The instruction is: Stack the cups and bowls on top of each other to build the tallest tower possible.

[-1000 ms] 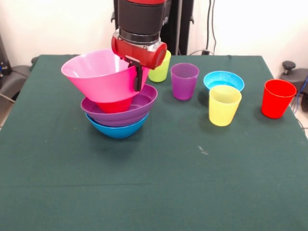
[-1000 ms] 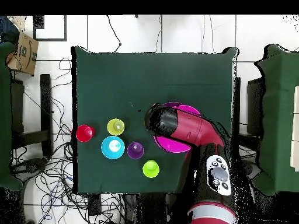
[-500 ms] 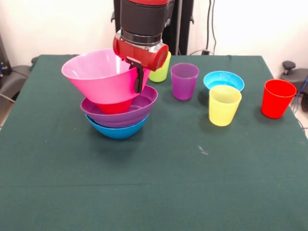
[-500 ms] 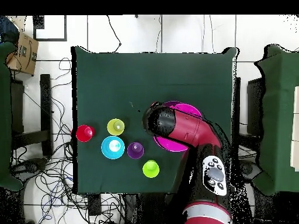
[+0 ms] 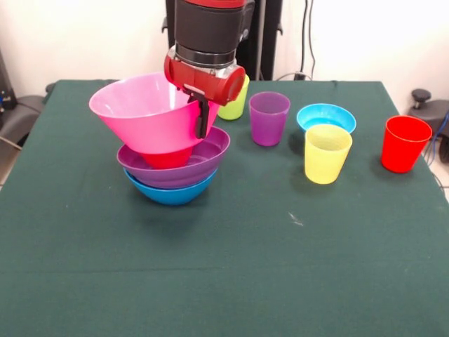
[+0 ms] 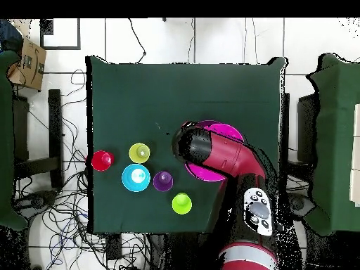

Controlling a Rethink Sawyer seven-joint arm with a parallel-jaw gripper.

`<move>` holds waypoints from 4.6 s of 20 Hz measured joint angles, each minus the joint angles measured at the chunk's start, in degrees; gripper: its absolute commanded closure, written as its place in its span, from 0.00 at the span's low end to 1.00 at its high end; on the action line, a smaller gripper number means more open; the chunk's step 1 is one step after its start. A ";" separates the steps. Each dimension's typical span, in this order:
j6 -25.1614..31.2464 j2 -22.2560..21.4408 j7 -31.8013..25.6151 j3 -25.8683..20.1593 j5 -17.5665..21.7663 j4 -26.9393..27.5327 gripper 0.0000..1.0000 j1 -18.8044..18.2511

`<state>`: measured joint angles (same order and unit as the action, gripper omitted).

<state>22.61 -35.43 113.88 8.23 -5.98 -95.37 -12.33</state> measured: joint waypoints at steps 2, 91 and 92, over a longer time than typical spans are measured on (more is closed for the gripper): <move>-0.19 0.05 0.00 0.24 -0.27 -0.01 1.00 0.22; -1.93 1.58 0.39 7.49 -8.11 -0.55 1.00 9.54; -1.42 1.48 0.39 7.49 -8.11 -0.55 1.00 9.63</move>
<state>21.19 -33.94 114.26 15.71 -14.09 -95.92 -2.70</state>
